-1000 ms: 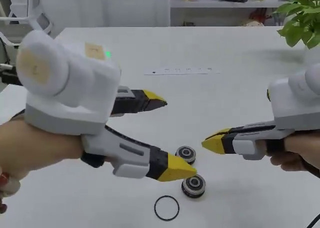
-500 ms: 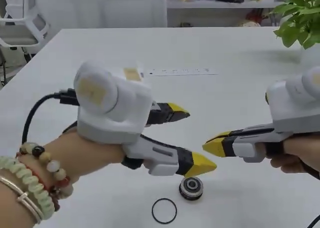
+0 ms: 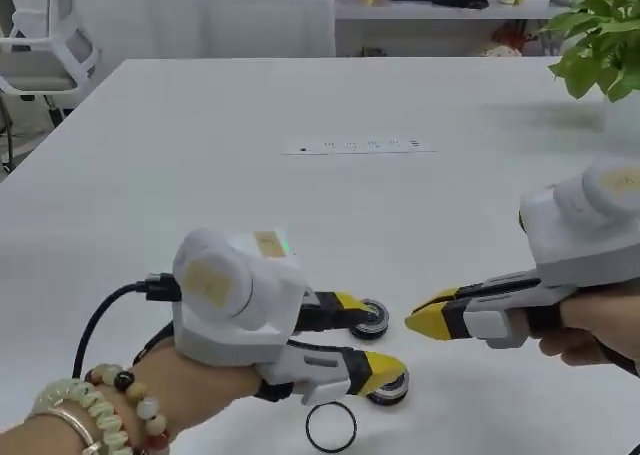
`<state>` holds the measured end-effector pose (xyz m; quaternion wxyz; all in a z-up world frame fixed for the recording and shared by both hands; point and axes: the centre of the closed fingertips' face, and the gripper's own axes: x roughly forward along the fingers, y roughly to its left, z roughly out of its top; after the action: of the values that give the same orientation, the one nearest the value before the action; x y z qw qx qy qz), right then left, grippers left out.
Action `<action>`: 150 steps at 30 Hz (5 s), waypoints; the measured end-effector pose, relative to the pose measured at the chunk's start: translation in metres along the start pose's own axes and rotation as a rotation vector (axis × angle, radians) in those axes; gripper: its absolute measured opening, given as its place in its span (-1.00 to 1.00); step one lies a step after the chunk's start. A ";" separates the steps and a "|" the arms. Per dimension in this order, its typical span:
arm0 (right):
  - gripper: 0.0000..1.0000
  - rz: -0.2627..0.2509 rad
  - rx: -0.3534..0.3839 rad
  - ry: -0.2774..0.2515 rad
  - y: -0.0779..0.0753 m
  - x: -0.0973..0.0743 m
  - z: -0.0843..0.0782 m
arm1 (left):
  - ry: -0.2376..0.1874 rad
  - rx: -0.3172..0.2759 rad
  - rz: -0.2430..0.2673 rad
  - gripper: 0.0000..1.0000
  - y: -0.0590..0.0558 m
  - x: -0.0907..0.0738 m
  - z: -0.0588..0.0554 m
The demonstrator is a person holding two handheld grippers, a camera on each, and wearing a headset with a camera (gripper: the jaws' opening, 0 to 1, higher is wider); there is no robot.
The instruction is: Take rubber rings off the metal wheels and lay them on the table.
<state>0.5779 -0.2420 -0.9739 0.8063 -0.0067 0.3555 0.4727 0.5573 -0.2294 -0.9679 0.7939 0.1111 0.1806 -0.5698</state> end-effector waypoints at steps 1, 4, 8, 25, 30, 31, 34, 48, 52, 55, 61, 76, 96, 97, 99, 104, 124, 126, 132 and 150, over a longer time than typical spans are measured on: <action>-0.85 0.002 0.005 0.007 0.000 0.001 -0.002 | 0.000 -0.005 0.003 -0.43 0.001 0.001 -0.001; -0.78 0.019 0.007 0.026 0.002 0.002 -0.007 | 0.027 -0.008 -0.004 -0.60 -0.004 0.007 -0.009; -0.73 0.037 -0.007 0.037 0.005 0.001 -0.010 | 0.075 0.041 -0.007 -0.50 -0.008 0.011 -0.019; -0.51 0.125 -0.117 0.162 0.019 0.010 -0.039 | 0.105 0.018 0.008 -0.65 -0.004 0.016 -0.031; -0.50 0.130 -0.173 0.203 0.018 0.013 -0.051 | 0.124 0.023 -0.014 -0.71 -0.008 0.016 -0.034; -0.51 0.130 -0.192 0.202 0.018 0.014 -0.051 | 0.111 0.031 -0.006 -0.71 -0.006 0.016 -0.032; -0.56 0.135 -0.228 0.211 0.019 0.019 -0.056 | 0.111 0.027 -0.006 -0.72 -0.005 0.015 -0.033; -0.62 0.124 -0.398 0.196 0.019 0.027 -0.055 | 0.095 0.024 -0.006 -0.72 -0.005 0.013 -0.032; -0.67 0.123 -0.399 0.197 0.018 0.025 -0.054 | 0.091 0.018 -0.003 -0.72 -0.005 0.012 -0.031; -0.81 0.119 -0.405 0.214 0.018 0.023 -0.054 | 0.092 0.014 -0.001 -0.72 -0.005 0.012 -0.031; -1.00 0.096 -0.407 0.217 0.013 0.023 -0.054 | 0.093 0.004 0.001 -0.72 -0.005 0.011 -0.031; -1.00 0.061 -0.206 0.190 0.005 0.018 -0.046 | 0.096 0.008 0.003 -0.73 -0.005 0.011 -0.032; -1.00 0.081 -0.105 0.143 0.015 0.015 -0.036 | 0.104 0.022 0.008 -0.74 -0.003 0.010 -0.033; -1.00 0.083 -0.098 0.141 0.015 0.016 -0.036 | 0.105 0.026 0.007 -0.74 -0.003 0.010 -0.033; -1.00 0.084 -0.096 0.140 0.016 0.016 -0.036 | 0.106 0.026 0.008 -0.74 -0.004 0.010 -0.033; -1.00 0.090 -0.075 0.133 0.018 0.016 -0.035 | 0.108 0.031 0.009 -0.74 -0.004 0.010 -0.033; -1.00 0.119 -0.063 0.114 0.023 0.018 -0.032 | 0.109 0.041 0.009 -0.74 -0.004 0.010 -0.033; -1.00 0.120 -0.062 0.113 0.023 0.019 -0.032 | 0.110 0.042 0.009 -0.74 -0.004 0.010 -0.033; -1.00 0.130 -0.069 0.106 0.025 0.019 -0.030 | 0.112 0.046 0.010 -0.74 -0.004 0.010 -0.033; -1.00 0.083 -0.053 0.092 0.017 0.017 -0.026 | 0.103 0.020 0.015 -0.72 -0.004 0.011 -0.032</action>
<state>0.5548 -0.2291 -0.9978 0.7683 -0.0352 0.3797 0.5141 0.5513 -0.2275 -1.0016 0.7868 0.1493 0.2147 -0.5591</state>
